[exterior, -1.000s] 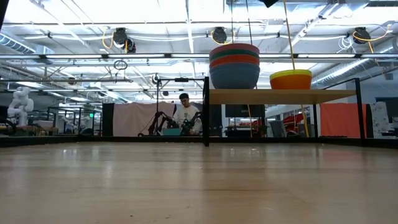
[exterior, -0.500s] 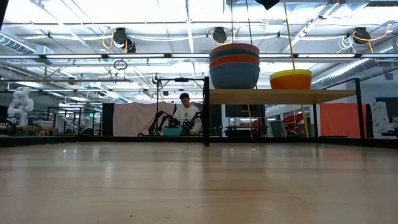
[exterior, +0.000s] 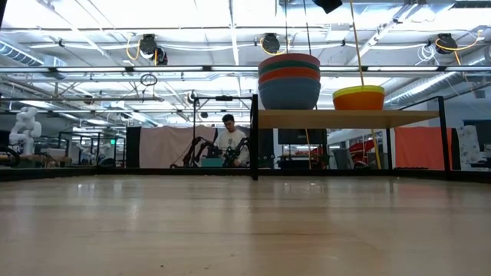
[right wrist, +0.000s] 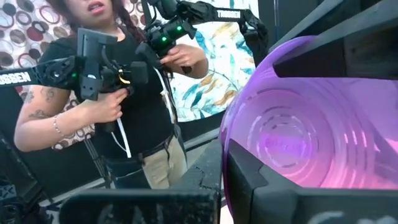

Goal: Place and stack bowls onto a shelf
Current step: Stack the violet bowl on the shelf

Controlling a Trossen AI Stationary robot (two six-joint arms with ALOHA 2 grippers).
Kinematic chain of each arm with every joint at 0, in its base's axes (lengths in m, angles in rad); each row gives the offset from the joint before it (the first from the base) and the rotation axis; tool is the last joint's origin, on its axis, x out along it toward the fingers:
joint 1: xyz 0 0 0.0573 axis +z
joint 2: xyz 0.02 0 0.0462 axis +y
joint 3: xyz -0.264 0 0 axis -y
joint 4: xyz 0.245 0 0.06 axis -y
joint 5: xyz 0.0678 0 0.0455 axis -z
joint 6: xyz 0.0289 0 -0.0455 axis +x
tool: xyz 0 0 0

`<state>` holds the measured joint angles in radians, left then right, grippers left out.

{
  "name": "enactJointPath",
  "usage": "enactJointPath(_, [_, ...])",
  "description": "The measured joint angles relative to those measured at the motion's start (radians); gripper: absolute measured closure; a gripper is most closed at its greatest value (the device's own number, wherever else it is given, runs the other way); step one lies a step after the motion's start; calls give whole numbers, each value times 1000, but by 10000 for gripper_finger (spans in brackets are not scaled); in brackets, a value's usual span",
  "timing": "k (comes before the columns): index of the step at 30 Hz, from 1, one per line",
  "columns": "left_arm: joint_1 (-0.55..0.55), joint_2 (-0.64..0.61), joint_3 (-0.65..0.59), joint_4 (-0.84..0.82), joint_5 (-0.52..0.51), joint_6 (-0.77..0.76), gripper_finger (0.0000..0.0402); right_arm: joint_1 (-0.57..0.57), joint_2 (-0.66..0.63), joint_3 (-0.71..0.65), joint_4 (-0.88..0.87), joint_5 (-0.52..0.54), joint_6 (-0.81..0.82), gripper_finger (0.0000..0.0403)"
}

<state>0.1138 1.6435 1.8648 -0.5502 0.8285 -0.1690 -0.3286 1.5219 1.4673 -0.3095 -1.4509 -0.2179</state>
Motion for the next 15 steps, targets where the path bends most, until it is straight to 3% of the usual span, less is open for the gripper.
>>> enactJointPath(15, [49, -12, 0, 28, -49, -21, 354, -9, -1, 0, -10, -17, -4, 403])
